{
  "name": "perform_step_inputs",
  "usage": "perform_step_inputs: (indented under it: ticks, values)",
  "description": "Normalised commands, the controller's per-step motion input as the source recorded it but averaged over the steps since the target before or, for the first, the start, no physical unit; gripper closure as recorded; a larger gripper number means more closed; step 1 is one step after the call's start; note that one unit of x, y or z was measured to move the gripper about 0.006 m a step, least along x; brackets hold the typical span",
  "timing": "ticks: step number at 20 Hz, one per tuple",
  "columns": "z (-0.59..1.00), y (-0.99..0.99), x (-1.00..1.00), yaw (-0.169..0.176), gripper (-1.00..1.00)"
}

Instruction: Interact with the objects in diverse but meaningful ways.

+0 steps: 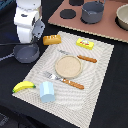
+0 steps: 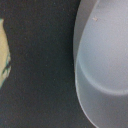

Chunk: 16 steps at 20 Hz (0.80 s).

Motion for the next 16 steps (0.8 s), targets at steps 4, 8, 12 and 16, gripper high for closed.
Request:
perform_step_inputs:
  ticks: [4,8,12,16]
  values:
    - [-0.14,-0.08,-0.23,0.021,-1.00]
    - [0.00,-0.15,-0.14,-0.011,-1.00]
    - [0.00,-0.19,-0.11,-0.018,-1.00]
    - [-0.03,-0.18,-0.15,0.000,-1.00]
